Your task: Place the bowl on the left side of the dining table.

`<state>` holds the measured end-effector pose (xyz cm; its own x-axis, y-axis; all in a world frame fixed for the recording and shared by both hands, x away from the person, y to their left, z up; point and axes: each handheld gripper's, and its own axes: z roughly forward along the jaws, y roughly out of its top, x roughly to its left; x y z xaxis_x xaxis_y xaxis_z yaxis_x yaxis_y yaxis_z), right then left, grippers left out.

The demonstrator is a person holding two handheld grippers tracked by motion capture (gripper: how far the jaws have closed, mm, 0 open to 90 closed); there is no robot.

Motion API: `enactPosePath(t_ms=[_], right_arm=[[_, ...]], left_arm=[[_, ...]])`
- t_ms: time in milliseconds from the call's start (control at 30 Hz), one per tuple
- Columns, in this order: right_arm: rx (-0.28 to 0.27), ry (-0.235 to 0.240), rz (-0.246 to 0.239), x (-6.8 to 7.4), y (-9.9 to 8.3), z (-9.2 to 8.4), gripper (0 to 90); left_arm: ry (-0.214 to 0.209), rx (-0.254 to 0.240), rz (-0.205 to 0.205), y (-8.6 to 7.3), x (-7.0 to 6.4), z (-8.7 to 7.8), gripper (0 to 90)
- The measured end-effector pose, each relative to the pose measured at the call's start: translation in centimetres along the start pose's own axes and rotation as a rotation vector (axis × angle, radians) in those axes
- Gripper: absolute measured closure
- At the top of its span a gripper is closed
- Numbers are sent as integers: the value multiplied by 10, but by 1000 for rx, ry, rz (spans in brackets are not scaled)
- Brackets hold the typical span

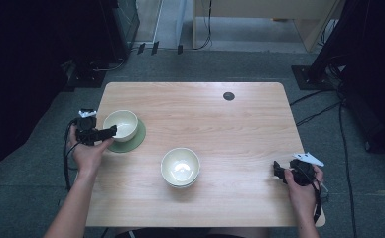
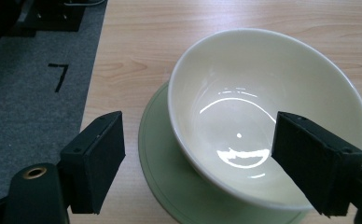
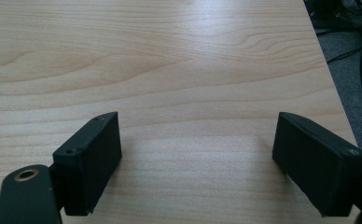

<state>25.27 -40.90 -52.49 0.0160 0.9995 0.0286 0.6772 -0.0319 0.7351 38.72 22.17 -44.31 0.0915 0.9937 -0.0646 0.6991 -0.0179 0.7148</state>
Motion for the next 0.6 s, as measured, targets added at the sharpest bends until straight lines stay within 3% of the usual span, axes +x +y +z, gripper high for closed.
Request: enactPosePath(t_ms=[100,233,367,533,600], right_arm=[[0,0,0,0,0,0,156],[0,0,0,0,0,0,155],[0,0,0,0,0,0,156],[0,0,0,0,0,0,155],[0,0,0,0,0,0,155]], left_arm=[[-12,-11,11,-4,0,-4,169],[-16,-33,-13,-12,2,-10,176],[-48,-55,-20,-20,3,-17,177],[-36,-51,-16,-30,-1,-23,177],[-50,-55,-28,-34,-1,-26,177]])
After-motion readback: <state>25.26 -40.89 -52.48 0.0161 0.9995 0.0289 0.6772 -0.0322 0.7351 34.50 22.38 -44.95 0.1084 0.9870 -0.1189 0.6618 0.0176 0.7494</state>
